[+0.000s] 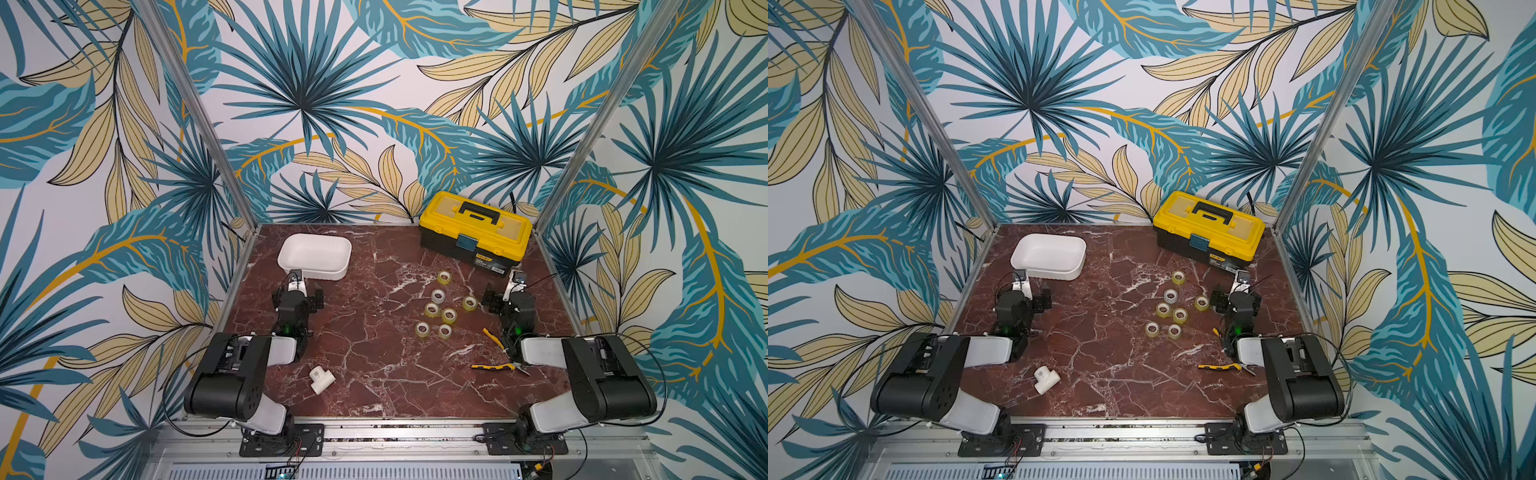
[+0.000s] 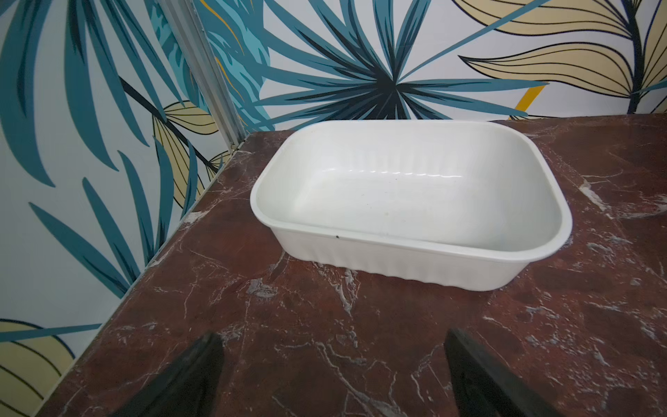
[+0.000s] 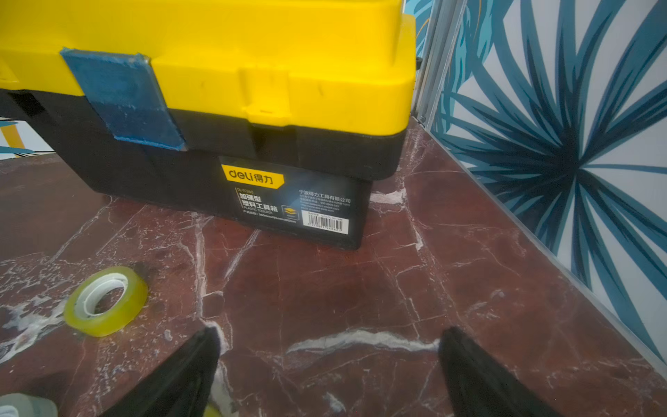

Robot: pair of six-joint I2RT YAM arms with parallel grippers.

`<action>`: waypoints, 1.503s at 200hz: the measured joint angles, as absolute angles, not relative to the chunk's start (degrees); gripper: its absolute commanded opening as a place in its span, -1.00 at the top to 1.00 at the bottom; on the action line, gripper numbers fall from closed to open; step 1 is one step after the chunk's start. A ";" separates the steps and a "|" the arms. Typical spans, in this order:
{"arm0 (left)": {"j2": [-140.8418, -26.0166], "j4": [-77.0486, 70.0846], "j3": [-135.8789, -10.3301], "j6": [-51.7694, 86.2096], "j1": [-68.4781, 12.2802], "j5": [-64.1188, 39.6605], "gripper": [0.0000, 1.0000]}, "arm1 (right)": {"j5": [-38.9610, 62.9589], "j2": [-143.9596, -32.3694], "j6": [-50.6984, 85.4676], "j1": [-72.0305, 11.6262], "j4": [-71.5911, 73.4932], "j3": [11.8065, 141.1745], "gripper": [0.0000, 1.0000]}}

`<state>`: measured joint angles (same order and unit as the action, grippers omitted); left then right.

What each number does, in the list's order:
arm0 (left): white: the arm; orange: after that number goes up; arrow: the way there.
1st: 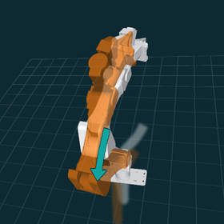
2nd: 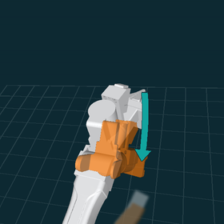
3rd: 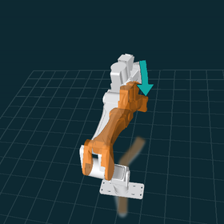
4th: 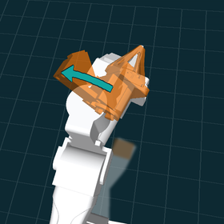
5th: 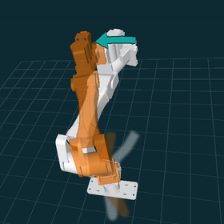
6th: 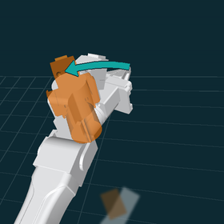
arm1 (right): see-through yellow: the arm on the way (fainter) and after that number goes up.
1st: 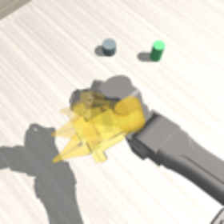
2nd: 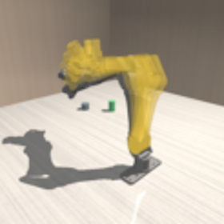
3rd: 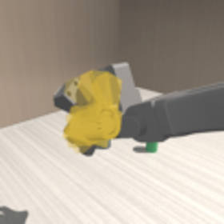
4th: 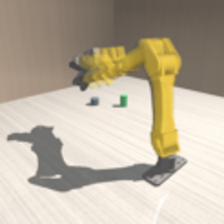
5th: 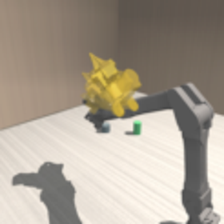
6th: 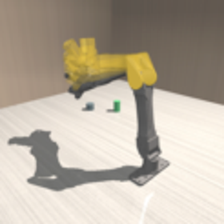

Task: Put the transparent tape into the storage box
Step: Pick up the storage box at the center of the board.

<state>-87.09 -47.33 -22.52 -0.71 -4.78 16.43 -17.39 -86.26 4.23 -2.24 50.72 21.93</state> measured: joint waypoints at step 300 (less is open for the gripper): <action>-71.53 -1.56 -52.93 5.45 -4.47 13.50 -1.00 | -15.25 -78.24 22.06 -2.22 -12.64 61.10 -0.99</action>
